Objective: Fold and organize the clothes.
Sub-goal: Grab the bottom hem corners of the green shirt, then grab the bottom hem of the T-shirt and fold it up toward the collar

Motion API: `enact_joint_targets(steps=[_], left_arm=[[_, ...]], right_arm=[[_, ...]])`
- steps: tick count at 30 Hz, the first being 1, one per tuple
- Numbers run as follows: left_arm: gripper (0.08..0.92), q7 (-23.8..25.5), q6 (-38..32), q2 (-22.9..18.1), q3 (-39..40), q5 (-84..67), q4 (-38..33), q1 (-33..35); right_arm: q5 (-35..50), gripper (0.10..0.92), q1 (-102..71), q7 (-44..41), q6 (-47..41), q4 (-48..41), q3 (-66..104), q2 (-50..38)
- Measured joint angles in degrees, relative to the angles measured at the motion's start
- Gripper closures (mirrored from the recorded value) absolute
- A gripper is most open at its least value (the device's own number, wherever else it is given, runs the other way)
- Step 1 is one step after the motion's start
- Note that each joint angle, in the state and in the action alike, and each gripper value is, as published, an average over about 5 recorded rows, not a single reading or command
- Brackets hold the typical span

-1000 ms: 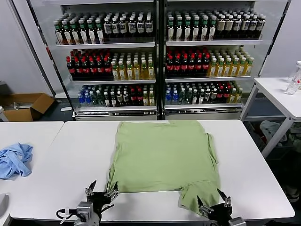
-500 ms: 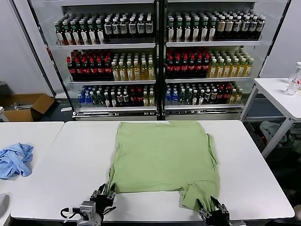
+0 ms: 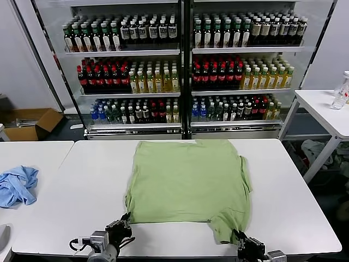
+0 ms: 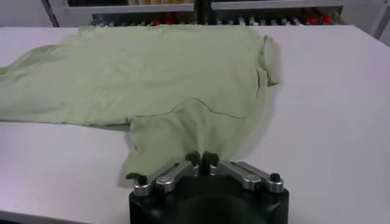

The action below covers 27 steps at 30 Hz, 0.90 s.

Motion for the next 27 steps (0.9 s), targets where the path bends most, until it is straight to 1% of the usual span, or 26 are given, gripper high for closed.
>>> enact_joint_targets(steps=[7, 14, 20, 27], left_arm=[[0.916, 0.5, -1.35, 1.7, -2.04, -4.25, -2.29, -0.85], [0.916, 0.71, -2.27, 4.27, -2.75, -9.68, -2.25, -3.67], [0.916, 0.71, -3.2, 5.97, -1.32, -11.82, 0.96, -8.46], [0.916, 0.58, -3.98, 6.38, 1.75, -12.15, 6.66, -14.78]], right_arm=[[2.13, 0.915, 5.32, -0.12, 0.24, -0.42, 0.86, -2.97], [3.04, 0.915, 15.43, -0.44, 0.7, -5.29, -2.6, -4.98], [2.66, 0.915, 24.87, -1.2, 1.46, -11.55, -7.46, -5.46], [0.48, 0.915, 33.83, -2.14, 1.62, -17.9, -12.77, -5.18]])
